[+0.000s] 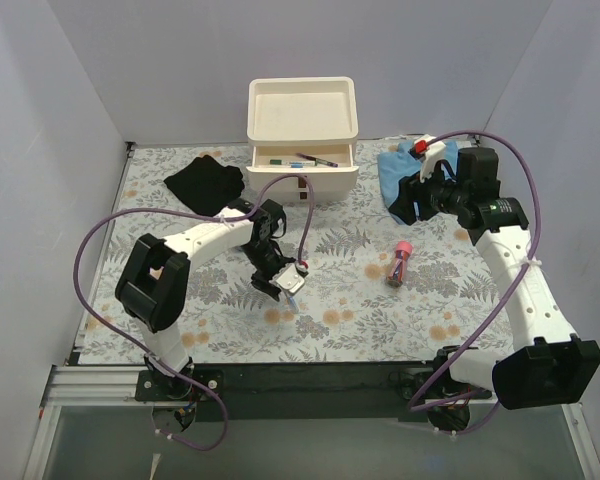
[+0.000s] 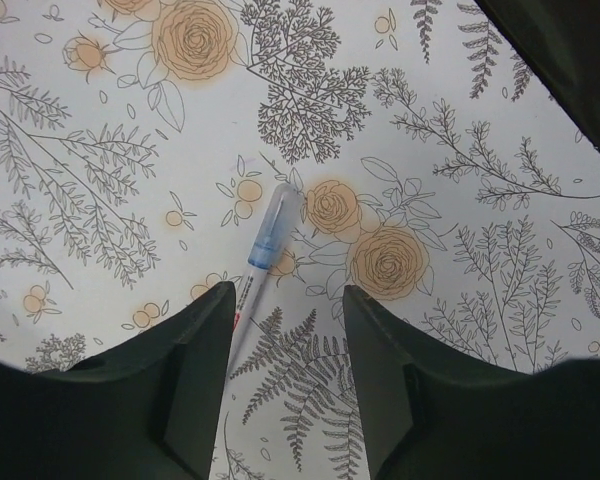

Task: Sort the stationery into containers
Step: Pick up the pen from the center of the board.

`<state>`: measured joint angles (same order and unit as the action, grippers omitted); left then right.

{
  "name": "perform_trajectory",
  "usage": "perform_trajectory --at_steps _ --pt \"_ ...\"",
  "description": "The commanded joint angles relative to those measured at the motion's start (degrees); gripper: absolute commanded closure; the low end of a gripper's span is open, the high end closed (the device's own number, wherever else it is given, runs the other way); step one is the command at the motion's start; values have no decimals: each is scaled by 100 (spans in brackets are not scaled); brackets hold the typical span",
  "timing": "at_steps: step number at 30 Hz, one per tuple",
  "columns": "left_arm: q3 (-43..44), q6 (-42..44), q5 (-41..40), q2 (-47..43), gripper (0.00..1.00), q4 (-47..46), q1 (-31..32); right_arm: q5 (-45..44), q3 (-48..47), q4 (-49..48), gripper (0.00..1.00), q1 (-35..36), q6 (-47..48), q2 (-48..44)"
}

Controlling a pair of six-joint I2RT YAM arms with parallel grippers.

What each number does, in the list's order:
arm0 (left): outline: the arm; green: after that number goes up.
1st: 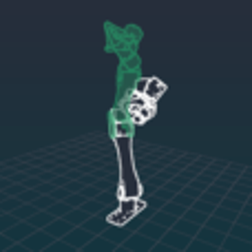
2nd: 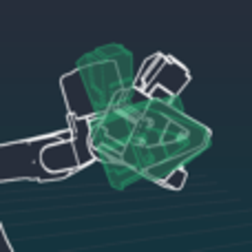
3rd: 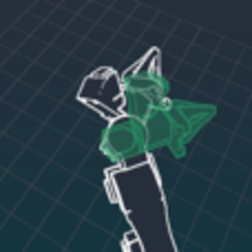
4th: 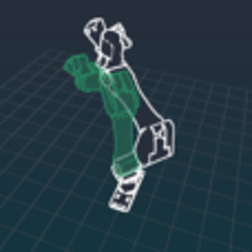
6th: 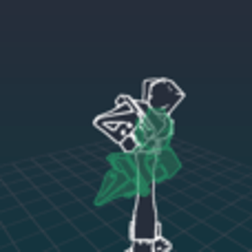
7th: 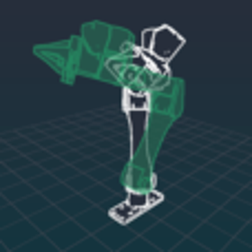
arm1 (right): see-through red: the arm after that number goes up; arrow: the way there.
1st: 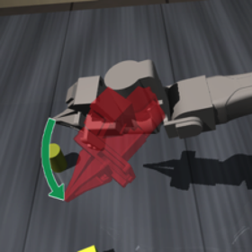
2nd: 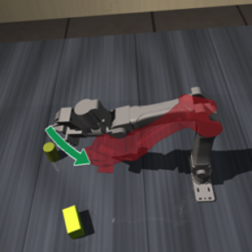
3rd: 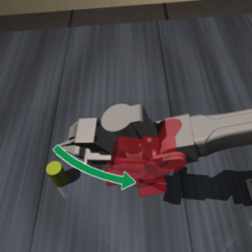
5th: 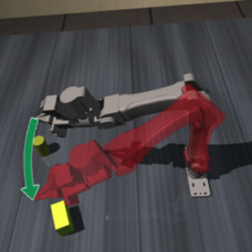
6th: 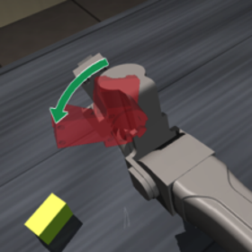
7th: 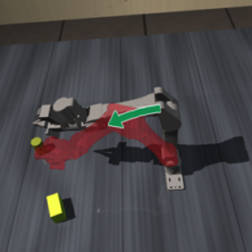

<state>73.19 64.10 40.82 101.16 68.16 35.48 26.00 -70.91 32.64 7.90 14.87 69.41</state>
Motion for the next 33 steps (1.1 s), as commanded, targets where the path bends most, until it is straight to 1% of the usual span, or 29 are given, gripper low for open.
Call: perform_trajectory --at_steps 1,9,14,18,19,22,23,25,26,27,29,33 --pt "152 -20 -206 202 54 -250 55 160 25 -215 35 -96 -99 -41" --pt "143 -90 -337 658 55 -769 73 195 60 -258 35 -219 -107 117" --pt "143 6 -496 835 60 -848 73 230 95 -311 36 -280 -143 187" --pt "47 68 -531 896 63 -989 73 239 95 -337 36 -307 -169 231" --pt "38 59 -522 914 68 -1006 73 239 95 -346 36 -324 -178 240" --pt "11 68 -557 984 77 -1033 90 239 78 -364 36 -333 -213 275" --pt "3 42 -575 1002 85 -1042 81 230 69 -373 36 -342 -213 301" --pt "2 7 -575 984 91 -1007 81 221 34 -373 36 -342 -213 328" --pt "-6 -11 -566 984 98 -928 81 204 25 -373 36 -342 -230 337" --pt "11 -72 -531 932 100 -901 81 195 8 -364 36 -351 -222 345" --pt "64 -186 -417 818 100 -788 81 151 -27 -373 36 -359 -222 346" --pt "502 -608 -101 317 100 -602 81 81 -116 -364 36 -395 -231 346"
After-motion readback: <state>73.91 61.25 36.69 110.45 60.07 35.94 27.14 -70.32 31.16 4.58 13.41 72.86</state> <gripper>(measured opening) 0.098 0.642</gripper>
